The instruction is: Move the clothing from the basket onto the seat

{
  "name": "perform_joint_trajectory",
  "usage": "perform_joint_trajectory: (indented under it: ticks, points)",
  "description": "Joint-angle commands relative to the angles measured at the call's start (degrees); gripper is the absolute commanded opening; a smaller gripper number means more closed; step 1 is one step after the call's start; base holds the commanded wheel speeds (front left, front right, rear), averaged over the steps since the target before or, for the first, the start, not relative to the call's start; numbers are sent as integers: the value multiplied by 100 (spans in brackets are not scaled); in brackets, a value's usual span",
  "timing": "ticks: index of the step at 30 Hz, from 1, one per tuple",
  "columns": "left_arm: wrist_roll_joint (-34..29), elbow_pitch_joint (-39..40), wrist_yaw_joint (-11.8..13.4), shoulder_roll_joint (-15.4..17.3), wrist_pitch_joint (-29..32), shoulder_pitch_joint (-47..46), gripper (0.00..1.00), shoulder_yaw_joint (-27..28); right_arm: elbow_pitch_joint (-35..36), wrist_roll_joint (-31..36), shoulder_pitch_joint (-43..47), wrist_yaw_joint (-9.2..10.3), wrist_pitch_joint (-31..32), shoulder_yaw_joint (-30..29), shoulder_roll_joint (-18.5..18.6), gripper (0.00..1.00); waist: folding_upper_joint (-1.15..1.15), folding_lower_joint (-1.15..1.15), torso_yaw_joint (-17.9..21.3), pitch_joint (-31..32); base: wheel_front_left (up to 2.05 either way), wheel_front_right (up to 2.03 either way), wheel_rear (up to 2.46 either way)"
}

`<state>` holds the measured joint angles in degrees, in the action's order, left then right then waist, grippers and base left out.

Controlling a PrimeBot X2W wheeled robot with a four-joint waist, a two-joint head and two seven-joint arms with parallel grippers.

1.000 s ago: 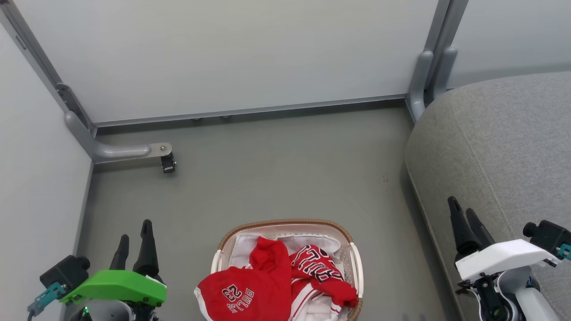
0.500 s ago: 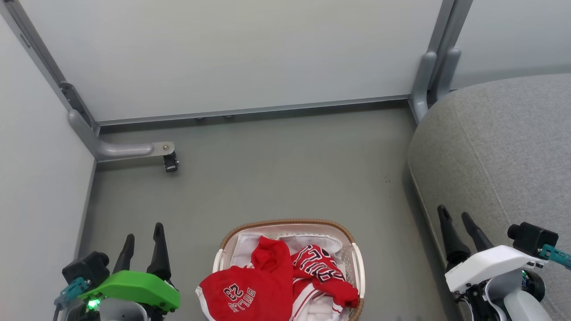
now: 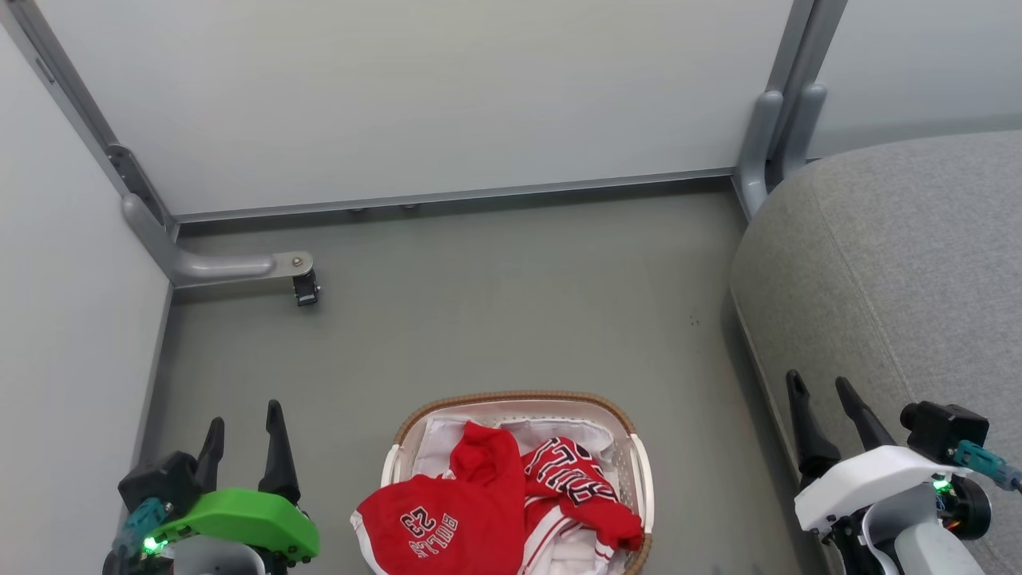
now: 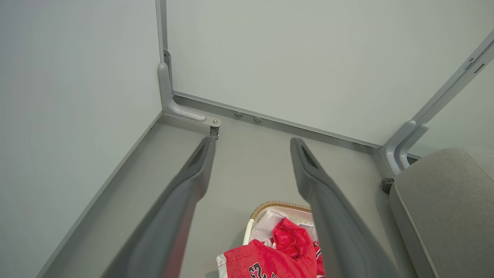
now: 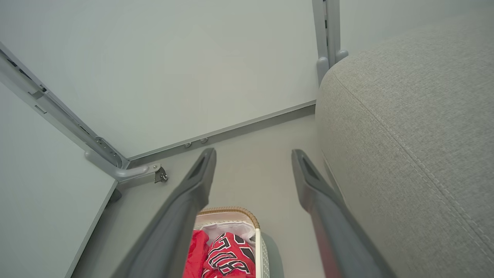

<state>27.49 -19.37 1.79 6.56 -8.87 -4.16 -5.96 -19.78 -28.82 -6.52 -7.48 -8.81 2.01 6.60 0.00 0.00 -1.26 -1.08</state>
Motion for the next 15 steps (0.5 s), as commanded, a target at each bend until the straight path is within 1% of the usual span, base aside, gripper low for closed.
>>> perform_joint_trajectory:
  ticks: [1,8,15]
  points:
    - [-177,24,24,57,-59,13,100,3,20,169,-58,-2,-60,-24,34,100,0,0,-1,-2,0,0,0]
    - [-574,152,40,46,-151,78,100,78,14,554,-70,-2,-161,-188,-26,100,0,0,-3,-32,0,0,0]
    - [-996,210,-58,75,-248,85,100,17,-14,913,-108,-2,-248,-178,-5,100,0,0,-12,-80,0,0,0]
